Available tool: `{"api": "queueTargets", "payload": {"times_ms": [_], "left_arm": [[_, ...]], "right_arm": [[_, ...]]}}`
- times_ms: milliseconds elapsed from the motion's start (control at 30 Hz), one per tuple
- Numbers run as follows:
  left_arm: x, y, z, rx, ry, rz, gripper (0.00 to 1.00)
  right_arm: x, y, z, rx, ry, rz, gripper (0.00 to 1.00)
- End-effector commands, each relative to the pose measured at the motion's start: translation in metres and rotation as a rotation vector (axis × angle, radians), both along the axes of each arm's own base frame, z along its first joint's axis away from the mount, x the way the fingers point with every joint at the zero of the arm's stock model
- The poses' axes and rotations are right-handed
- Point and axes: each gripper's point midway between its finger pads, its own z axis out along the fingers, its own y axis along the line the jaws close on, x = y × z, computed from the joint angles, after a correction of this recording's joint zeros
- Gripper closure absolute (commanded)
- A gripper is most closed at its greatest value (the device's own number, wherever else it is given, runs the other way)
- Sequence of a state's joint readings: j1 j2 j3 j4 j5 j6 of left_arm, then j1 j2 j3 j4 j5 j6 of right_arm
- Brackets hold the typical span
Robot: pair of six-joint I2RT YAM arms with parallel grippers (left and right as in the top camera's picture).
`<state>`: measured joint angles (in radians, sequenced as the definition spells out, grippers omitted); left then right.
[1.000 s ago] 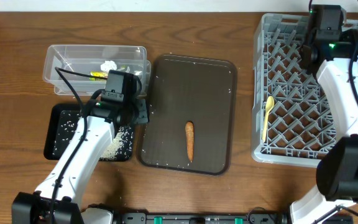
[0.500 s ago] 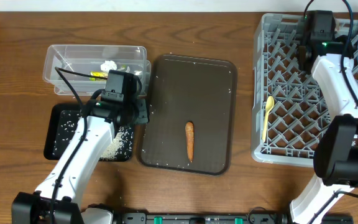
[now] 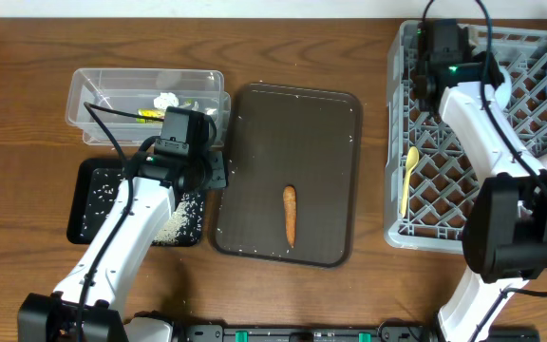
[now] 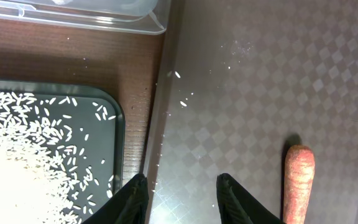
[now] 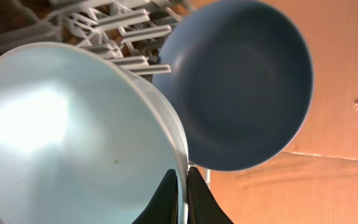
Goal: Sort waste into correct bins and load items into the dishwasher rack
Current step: 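Carry the bowl right and place it in the dish rack, then reach the left gripper down and grasp the carrot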
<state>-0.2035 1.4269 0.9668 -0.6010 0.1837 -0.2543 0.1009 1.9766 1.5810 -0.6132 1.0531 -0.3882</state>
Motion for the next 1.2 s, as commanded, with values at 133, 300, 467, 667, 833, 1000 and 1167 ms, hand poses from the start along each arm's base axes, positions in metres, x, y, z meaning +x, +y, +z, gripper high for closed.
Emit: {"api": "queueTargets", "payload": {"times_ms": [133, 300, 467, 667, 833, 1000, 1167], "left_arm": [[0.003, 0.002, 0.006, 0.005, -0.021, -0.002, 0.61], [0.003, 0.002, 0.006, 0.005, -0.021, -0.002, 0.61], [0.003, 0.002, 0.006, 0.005, -0.021, -0.002, 0.61], [0.003, 0.002, 0.006, 0.005, -0.021, -0.002, 0.55], [0.003, 0.002, 0.006, 0.006, -0.022, -0.005, 0.48], [0.001, -0.005, 0.006, 0.027, -0.032, -0.077, 0.46], [-0.012, -0.033, 0.003, 0.049, -0.029, -0.218, 0.42]], "right_arm": [[-0.008, 0.017, -0.039, 0.062, 0.088, 0.024, 0.95], [-0.025, 0.025, -0.046, 0.086, 0.109, -0.016, 0.94], [-0.055, 0.040, -0.062, 0.159, 0.197, -0.054, 0.79], [-0.065, 0.043, -0.058, 0.233, 0.085, -0.145, 0.57], [-0.060, 0.065, -0.044, 0.439, 0.008, -0.100, 0.46], [-0.049, 0.099, -0.025, 0.770, -0.085, -0.015, 0.25], [-0.043, 0.131, -0.014, 1.046, -0.096, 0.082, 0.05]]}}
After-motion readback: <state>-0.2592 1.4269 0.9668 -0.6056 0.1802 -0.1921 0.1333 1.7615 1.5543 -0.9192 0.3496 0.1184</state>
